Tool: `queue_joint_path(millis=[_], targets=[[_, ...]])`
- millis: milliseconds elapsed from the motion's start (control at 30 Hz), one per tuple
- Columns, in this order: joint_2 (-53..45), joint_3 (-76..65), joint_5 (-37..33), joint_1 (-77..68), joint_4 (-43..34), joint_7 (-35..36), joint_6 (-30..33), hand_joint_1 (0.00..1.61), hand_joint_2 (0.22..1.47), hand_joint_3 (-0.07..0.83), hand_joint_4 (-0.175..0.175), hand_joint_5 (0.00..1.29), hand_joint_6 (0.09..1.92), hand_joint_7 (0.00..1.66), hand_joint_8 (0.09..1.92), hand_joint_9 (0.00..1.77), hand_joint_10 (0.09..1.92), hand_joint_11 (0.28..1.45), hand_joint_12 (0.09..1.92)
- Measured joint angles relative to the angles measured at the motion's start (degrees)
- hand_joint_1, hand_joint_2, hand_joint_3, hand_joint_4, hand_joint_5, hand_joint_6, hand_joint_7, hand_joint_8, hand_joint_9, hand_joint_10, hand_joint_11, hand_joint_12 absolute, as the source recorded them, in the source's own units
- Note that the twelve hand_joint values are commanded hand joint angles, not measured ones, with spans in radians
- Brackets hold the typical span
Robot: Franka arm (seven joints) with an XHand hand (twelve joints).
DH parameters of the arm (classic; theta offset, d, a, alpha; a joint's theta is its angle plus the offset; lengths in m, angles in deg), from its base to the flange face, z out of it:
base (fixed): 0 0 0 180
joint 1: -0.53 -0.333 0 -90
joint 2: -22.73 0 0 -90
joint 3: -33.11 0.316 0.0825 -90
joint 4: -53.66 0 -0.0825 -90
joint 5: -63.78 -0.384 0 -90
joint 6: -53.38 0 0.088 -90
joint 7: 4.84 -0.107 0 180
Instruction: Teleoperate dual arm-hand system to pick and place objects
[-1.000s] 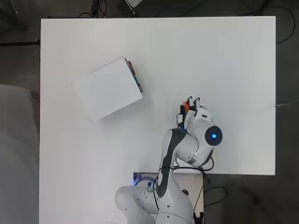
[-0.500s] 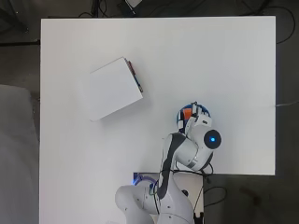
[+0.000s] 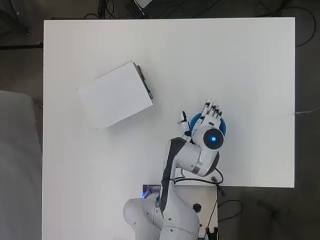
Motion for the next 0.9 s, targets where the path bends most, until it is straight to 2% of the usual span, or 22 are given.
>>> queue_joint_path(millis=[133, 233, 367, 567, 733, 900], targets=[[2.86, 1.5, -0.78, -0.25, -3.51, 3.74, -1.42, 0.13, 0.92, -0.001, 0.072, 0.09, 0.09, 0.19, 0.09, 0.35, 0.09, 0.45, 0.09], [3.42, 4.82, -1.25, -0.44, -8.37, 7.73, -6.77, 0.16, 0.94, 0.006, 0.071, 0.09, 0.09, 0.18, 0.09, 0.35, 0.09, 0.45, 0.09], [7.31, 12.68, -2.22, -0.94, -11.01, 8.27, -12.84, 0.18, 0.96, 0.014, 0.054, 0.12, 0.09, 0.17, 0.09, 0.33, 0.09, 0.43, 0.09], [15.72, 22.51, -4.68, -2.47, -10.55, 9.52, -15.47, 0.24, 0.98, 0.008, 0.059, 0.14, 0.09, 0.19, 0.09, 0.35, 0.09, 0.43, 0.09], [14.65, 26.02, -8.71, -3.37, -11.71, 10.01, -17.18, 0.28, 0.98, 0.006, 0.07, 0.15, 0.09, 0.19, 0.09, 0.35, 0.09, 0.44, 0.09], [12.07, 26.61, -8.28, -3.42, -12.69, 8.73, -17.65, 0.28, 1.0, 0.008, 0.07, 0.16, 0.09, 0.19, 0.09, 0.35, 0.09, 0.44, 0.09]])
